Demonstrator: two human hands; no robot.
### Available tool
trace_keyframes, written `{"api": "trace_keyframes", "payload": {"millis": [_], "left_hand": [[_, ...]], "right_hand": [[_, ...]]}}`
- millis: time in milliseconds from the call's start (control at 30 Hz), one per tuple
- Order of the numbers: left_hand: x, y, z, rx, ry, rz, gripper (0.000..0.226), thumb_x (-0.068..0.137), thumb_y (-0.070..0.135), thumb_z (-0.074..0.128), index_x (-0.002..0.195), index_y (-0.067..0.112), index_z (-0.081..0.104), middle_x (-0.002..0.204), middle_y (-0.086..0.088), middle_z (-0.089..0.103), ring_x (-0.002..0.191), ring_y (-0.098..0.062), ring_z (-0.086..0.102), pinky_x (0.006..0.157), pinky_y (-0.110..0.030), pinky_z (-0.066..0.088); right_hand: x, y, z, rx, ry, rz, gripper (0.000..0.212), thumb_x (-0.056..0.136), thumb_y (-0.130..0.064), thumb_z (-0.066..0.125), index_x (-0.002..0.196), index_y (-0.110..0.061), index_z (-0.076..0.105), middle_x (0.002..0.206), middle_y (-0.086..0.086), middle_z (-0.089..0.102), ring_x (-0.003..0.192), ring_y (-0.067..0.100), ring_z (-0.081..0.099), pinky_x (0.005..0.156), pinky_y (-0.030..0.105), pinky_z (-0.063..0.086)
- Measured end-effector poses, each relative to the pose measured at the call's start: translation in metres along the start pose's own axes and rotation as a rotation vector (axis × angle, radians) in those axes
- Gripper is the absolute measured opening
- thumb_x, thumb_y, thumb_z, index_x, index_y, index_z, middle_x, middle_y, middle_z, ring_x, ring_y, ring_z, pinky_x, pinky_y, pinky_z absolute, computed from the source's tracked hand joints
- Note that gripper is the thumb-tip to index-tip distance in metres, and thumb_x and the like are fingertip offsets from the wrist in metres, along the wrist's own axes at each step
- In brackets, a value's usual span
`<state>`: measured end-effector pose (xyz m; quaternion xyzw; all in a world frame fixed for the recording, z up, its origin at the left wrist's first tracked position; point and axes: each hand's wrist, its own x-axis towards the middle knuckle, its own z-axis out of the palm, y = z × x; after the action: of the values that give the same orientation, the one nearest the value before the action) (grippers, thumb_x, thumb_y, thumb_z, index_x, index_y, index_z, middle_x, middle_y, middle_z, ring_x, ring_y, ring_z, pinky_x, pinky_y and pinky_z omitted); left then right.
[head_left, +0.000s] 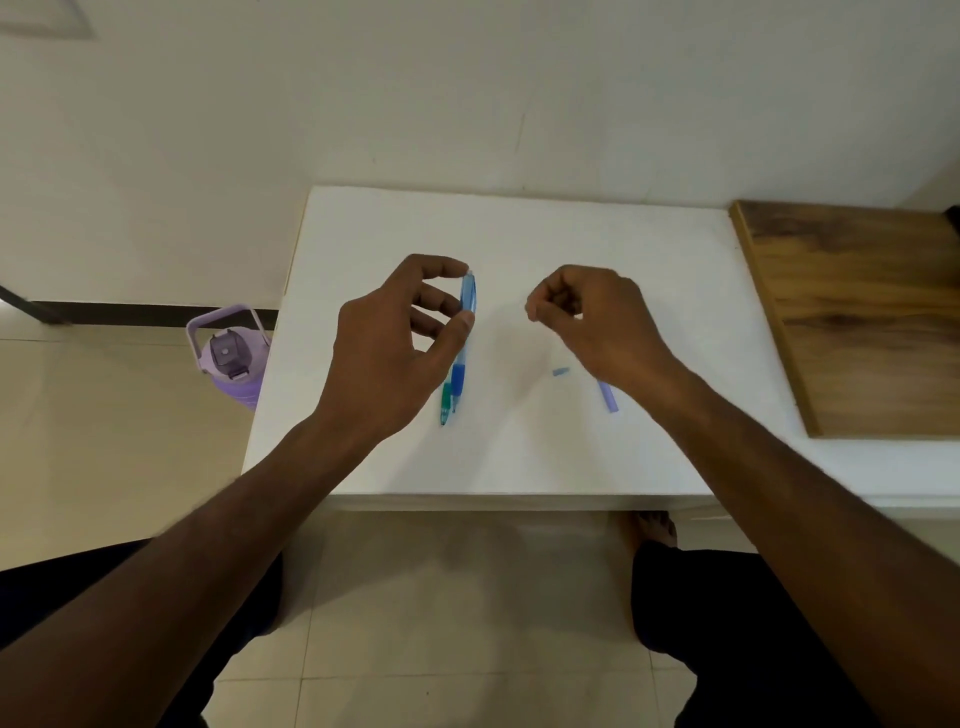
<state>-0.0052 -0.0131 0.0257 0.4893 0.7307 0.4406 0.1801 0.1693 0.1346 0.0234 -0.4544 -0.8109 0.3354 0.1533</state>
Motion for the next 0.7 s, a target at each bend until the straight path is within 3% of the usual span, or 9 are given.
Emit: {"api": "trace_keyframes", "payload": {"millis": [67,167,400,600,700], "left_hand": [[-0.004,0.001,0.006,-0.04,-0.014,0.005,0.03,0.098,0.034,0.073,0.126,0.033,0.064,0.092,0.023,0.069,0.084,0.0,0.071,0.066,-0.01,0.056],[-0.01,0.005,0.015,-0.12,-0.058,0.017,0.024,0.1,0.027,0.07,0.122,0.035,0.066,0.09,0.017,0.071,0.088,-0.004,0.071,0.069,-0.012,0.057],[-0.008,0.007,0.029,-0.174,-0.101,-0.024,0.024,0.103,0.024,0.067,0.125,0.032,0.07,0.097,0.009,0.071,0.088,-0.016,0.073,0.079,-0.028,0.063],[-0.006,0.006,0.032,-0.148,-0.089,-0.014,0.024,0.102,0.026,0.068,0.124,0.034,0.071,0.097,0.012,0.071,0.089,-0.012,0.072,0.074,-0.016,0.059],[-0.005,0.005,0.033,-0.144,-0.088,-0.008,0.024,0.101,0.027,0.069,0.124,0.035,0.071,0.098,0.015,0.07,0.089,-0.009,0.072,0.074,-0.013,0.057]], "right_hand": [[0.001,-0.003,-0.008,0.173,0.017,0.04,0.01,0.099,-0.02,0.069,0.095,-0.023,0.077,0.09,-0.013,0.079,0.077,-0.003,0.068,0.069,0.012,0.05],[-0.002,-0.01,-0.012,0.357,0.005,0.072,0.011,0.102,-0.021,0.066,0.105,-0.017,0.076,0.093,-0.008,0.081,0.076,0.002,0.068,0.069,0.025,0.056],[-0.013,-0.014,-0.016,0.444,-0.052,0.017,0.015,0.105,-0.013,0.061,0.11,-0.004,0.072,0.103,0.01,0.079,0.083,0.017,0.069,0.075,0.035,0.059],[-0.016,-0.008,-0.019,0.401,-0.116,-0.033,0.012,0.104,-0.015,0.065,0.108,-0.008,0.074,0.093,0.0,0.078,0.081,0.014,0.072,0.077,0.028,0.061],[-0.016,-0.006,-0.018,0.411,-0.131,-0.041,0.012,0.104,-0.015,0.064,0.107,-0.008,0.074,0.093,0.001,0.079,0.082,0.015,0.073,0.079,0.031,0.063]]}}
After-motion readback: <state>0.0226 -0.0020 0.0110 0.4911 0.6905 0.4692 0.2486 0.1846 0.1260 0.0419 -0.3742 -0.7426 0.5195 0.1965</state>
